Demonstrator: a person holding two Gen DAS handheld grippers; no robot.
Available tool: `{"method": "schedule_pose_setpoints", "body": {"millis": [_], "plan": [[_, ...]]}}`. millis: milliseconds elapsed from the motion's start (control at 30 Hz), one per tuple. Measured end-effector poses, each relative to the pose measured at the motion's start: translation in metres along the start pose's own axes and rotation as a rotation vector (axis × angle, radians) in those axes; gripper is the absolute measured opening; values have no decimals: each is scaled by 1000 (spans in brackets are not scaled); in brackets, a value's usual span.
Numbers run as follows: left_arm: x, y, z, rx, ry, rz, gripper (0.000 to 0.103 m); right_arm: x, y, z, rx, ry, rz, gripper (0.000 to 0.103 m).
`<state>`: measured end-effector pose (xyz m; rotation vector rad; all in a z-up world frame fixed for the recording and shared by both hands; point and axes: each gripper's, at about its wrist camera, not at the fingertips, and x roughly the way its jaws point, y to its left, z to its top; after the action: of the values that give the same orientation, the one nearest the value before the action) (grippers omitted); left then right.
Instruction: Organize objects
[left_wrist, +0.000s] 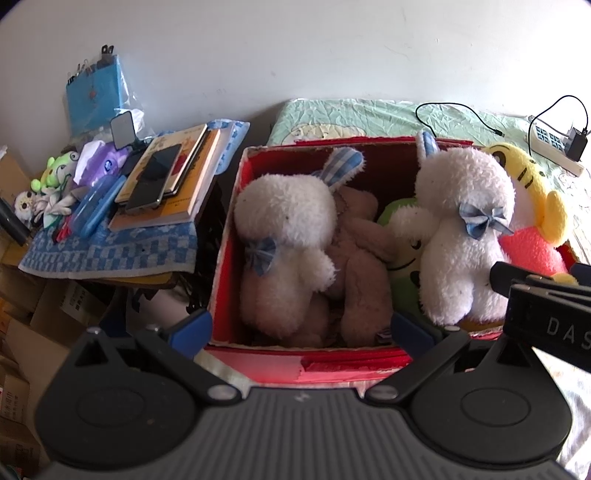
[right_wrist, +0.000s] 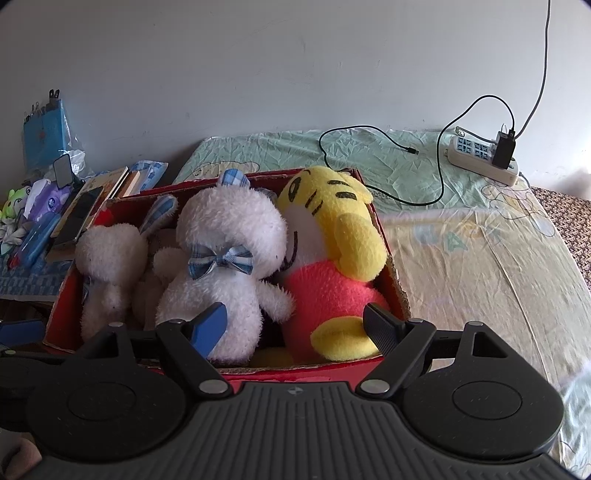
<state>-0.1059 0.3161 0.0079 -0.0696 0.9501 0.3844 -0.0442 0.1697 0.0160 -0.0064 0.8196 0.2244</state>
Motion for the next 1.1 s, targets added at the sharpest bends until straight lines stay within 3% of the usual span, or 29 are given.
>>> {"method": "schedule_pose_setpoints", "body": {"millis": [1100], "plan": [[3,-4,-1,33,-16,3,103,3,-3,0,7,13,-8,84]]}}
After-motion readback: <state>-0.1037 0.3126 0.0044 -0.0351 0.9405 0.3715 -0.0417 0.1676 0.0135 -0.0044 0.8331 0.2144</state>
